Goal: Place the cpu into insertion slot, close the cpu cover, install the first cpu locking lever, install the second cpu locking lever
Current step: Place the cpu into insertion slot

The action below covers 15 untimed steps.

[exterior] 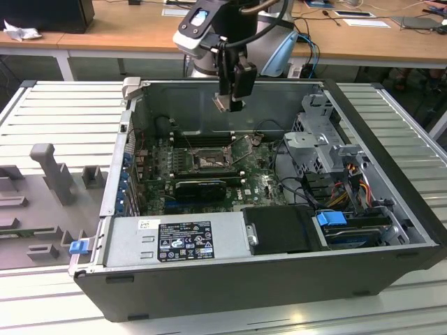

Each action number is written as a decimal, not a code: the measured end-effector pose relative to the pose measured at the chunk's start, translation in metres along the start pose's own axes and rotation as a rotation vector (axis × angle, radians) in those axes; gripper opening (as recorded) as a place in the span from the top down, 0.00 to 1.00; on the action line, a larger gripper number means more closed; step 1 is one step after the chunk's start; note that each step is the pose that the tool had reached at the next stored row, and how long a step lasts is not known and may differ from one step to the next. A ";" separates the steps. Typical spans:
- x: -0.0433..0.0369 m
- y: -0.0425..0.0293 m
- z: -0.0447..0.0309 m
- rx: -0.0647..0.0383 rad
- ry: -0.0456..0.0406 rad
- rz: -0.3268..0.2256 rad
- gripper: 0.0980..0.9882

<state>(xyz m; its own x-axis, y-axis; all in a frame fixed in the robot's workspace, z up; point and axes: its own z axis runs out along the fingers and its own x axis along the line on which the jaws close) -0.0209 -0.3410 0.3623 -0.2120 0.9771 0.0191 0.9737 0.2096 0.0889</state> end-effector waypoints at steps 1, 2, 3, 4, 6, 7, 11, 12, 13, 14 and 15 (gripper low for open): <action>0.0000 0.0000 0.0000 0.000 -0.0008 0.009 0.52; 0.0000 0.0000 0.0001 0.000 -0.0017 0.020 0.52; 0.0000 0.0000 0.0002 -0.001 -0.0035 0.039 0.52; 0.0000 0.0000 0.0002 -0.001 -0.0049 0.055 0.52; 0.0000 0.0000 0.0004 -0.002 -0.0075 0.085 0.52; 0.0000 0.0000 0.0004 -0.002 -0.0084 0.094 0.52; 0.0000 -0.0001 0.0006 -0.003 -0.0124 0.140 0.52; 0.0000 -0.0001 0.0006 -0.003 -0.0132 0.149 0.52; 0.0000 -0.0001 0.0006 -0.003 -0.0145 0.162 0.52; 0.0000 -0.0001 0.0007 -0.003 -0.0152 0.170 0.52; 0.0000 -0.0001 0.0007 -0.003 -0.0159 0.179 0.52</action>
<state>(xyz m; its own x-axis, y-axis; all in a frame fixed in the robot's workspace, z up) -0.0209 -0.3410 0.3616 -0.0340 0.9992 0.0191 0.9955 0.0322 0.0889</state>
